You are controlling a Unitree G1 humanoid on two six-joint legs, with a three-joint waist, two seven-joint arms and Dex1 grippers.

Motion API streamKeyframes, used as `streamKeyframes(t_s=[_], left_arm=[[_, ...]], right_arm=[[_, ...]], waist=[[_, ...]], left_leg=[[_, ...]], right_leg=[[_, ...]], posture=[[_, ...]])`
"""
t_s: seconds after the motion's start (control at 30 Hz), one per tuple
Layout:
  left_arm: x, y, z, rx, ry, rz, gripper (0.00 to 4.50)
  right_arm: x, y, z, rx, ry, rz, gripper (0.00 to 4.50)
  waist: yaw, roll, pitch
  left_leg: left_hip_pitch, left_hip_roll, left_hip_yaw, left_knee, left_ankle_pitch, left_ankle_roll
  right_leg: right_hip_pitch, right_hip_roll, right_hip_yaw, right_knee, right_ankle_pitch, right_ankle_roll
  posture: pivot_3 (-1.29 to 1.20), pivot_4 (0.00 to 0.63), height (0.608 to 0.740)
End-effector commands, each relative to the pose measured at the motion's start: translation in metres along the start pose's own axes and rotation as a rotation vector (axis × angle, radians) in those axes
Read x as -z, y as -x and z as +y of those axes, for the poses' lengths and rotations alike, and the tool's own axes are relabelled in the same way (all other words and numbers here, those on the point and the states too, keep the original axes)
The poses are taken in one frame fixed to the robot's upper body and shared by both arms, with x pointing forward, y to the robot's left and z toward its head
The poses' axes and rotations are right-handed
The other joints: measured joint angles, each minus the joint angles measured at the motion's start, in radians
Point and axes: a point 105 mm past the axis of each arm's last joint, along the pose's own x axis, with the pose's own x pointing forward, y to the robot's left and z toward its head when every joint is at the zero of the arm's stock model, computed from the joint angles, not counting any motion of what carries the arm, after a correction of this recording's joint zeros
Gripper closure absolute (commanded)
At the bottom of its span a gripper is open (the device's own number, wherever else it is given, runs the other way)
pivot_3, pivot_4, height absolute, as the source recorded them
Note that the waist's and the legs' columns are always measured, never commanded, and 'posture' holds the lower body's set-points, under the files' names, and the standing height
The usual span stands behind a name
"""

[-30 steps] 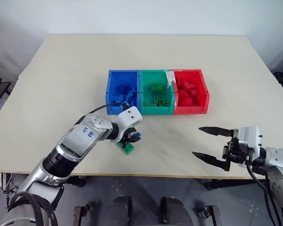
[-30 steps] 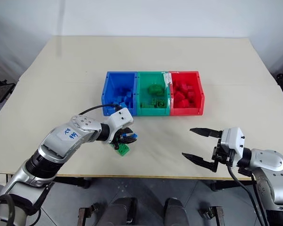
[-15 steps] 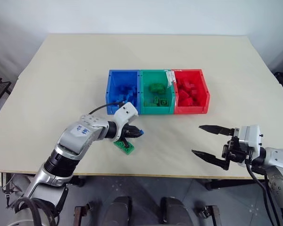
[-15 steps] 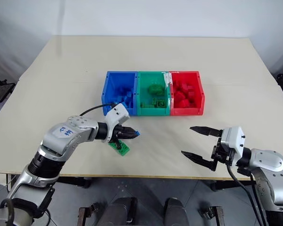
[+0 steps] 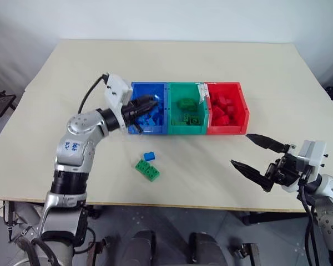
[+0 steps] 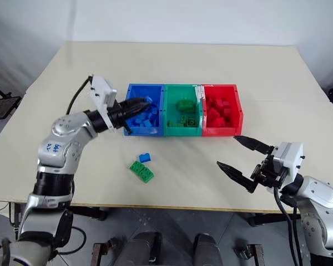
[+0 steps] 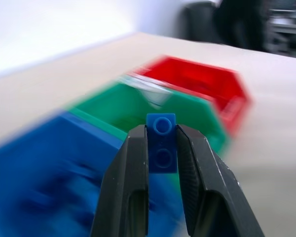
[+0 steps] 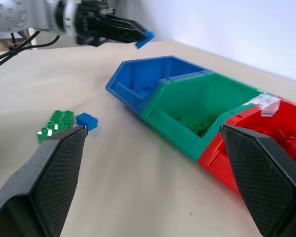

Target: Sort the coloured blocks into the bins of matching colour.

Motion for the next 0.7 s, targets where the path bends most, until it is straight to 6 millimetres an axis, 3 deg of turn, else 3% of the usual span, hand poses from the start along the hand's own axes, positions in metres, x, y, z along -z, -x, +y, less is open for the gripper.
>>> streamKeyframes(t_s=[0.03, 0.13, 0.17, 0.27, 0.43, 0.47, 0.53, 0.6, 0.7], left_arm=[[0.008, -0.009, 0.02, -0.059, -0.059, 0.052, 4.05], [0.01, -0.013, 0.019, -0.032, -0.042, 0.067, 4.05], [0.009, -0.014, 0.021, -0.038, -0.042, 0.062, 3.32], [0.007, -0.008, 0.019, -0.022, -0.046, 0.046, 2.43], [0.003, 0.02, 0.011, 0.056, -0.085, 0.02, 0.82], [0.001, 0.035, 0.013, 0.059, -0.105, 0.001, 0.55], [0.0, 0.063, 0.013, 0.083, -0.137, -0.007, 0.55], [0.006, 0.092, 0.005, 0.152, -0.15, 0.013, 0.55], [0.026, 0.134, 0.005, 0.115, -0.123, 0.102, 0.55]], right_arm=[[-0.011, 0.0, -0.006, 0.025, 0.05, -0.04, 0.0], [-0.011, -0.001, -0.006, 0.021, 0.054, -0.036, 0.0], [-0.011, -0.001, -0.006, 0.02, 0.056, -0.036, 0.0], [-0.013, -0.004, -0.006, 0.013, 0.055, -0.037, 0.0], [-0.016, -0.011, -0.004, -0.015, 0.044, -0.038, 0.0], [-0.016, -0.013, -0.003, -0.028, 0.042, -0.041, 0.0], [-0.017, -0.019, -0.003, -0.056, 0.035, -0.046, 0.0], [-0.016, -0.025, -0.001, -0.103, 0.029, -0.041, 0.0], [-0.011, -0.032, 0.006, -0.212, 0.031, -0.014, 0.0]], waist=[[-0.002, 0.0, 0.0], [-0.004, 0.0, 0.0], [-0.004, 0.0, 0.0], [-0.006, 0.0, 0.0], [-0.011, 0.0, 0.0], [-0.01, 0.0, 0.0], [-0.02, 0.0, 0.0], [-0.032, 0.0, 0.0], [-0.031, 0.0, 0.0]], left_leg=[[0.0, 0.0, 0.0, 0.0, 0.0, 0.0], [0.0, 0.0, 0.0, -0.001, 0.0, 0.0], [0.0, 0.0, 0.0, -0.001, 0.0, 0.0], [0.0, 0.0, 0.0, -0.001, 0.0, 0.0], [0.0, 0.002, 0.001, -0.001, 0.0, 0.0], [0.0, 0.003, 0.001, -0.001, 0.0, 0.0], [0.0, 0.004, 0.001, -0.001, 0.0, 0.0], [0.0, 0.005, 0.0, -0.002, 0.0, 0.0], [0.0, 0.006, 0.0, -0.002, 0.0, 0.0]], right_leg=[[0.0, 0.0, 0.0, 0.0, 0.0, 0.0], [-0.001, 0.0, 0.0, 0.004, 0.0, 0.0], [-0.001, 0.0, 0.0, 0.005, 0.0, 0.0], [-0.002, 0.0, 0.0, 0.005, 0.0, 0.0], [-0.002, 0.0, 0.0, 0.006, 0.0, 0.0], [-0.002, 0.0, 0.0, 0.006, 0.0, 0.0], [-0.002, 0.0, 0.0, 0.005, 0.0, 0.0], [-0.002, 0.0, 0.0, 0.005, 0.0, 0.0], [-0.002, 0.0, 0.0, 0.005, 0.0, -0.001]], posture=[[0.0, 0.15, 0.74], [0.0, 0.15, 0.74], [0.0, 0.15, 0.74], [0.0, 0.15, 0.74], [0.0, 0.15, 0.74], [0.0, 0.15, 0.74], [0.0, 0.15, 0.74], [0.0, 0.15, 0.74], [0.0, 0.15, 0.74]])
